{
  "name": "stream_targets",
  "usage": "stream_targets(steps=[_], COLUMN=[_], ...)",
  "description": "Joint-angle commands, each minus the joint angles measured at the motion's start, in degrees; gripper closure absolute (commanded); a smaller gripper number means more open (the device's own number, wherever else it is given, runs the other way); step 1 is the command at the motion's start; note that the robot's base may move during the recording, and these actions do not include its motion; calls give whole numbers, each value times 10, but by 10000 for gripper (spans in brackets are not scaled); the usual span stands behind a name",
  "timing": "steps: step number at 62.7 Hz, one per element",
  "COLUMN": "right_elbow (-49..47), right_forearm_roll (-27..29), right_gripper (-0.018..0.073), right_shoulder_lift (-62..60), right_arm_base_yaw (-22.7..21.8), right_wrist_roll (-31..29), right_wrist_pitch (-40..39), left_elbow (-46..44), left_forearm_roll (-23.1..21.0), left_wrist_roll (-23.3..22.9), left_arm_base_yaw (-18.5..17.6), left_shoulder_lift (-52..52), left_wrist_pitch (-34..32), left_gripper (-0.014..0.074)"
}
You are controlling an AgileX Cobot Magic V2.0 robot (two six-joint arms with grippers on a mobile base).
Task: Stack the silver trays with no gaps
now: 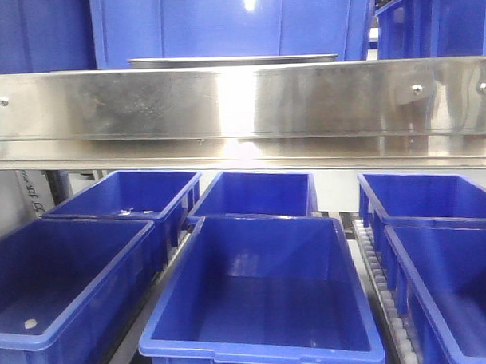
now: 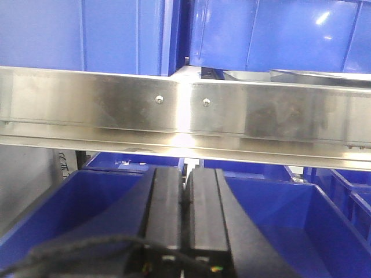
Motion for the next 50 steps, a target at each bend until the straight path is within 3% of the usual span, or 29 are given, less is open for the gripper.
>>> stream_targets(steps=[1, 20, 26, 37, 43, 50], right_elbow=[-15, -9, 4, 54, 99, 154], right_forearm_roll=[-11, -12, 28, 174, 209, 218], right_gripper=[509, 509, 509, 509, 509, 509], right_shoulder_lift=[4, 4, 2, -34, -73, -112], right_arm_base_yaw=[1, -14, -83, -232, -279, -313], right_wrist_roll=[-6, -6, -21, -163, -202, -206], right_wrist_pitch=[-47, -47, -52, -88, -126, -168], left_elbow=[-2, -2, -2, -2, -2, -2], left_forearm_roll=[-5, -5, -5, -5, -5, -5], left_wrist_roll=[1, 1, 1, 1, 1, 1], left_arm_base_yaw=[1, 1, 1, 1, 1, 1], left_shoulder_lift=[-20, -20, -20, -20, -20, -20], left_wrist_pitch=[-54, -54, -54, -54, -54, -54], left_gripper=[644, 644, 644, 644, 644, 644])
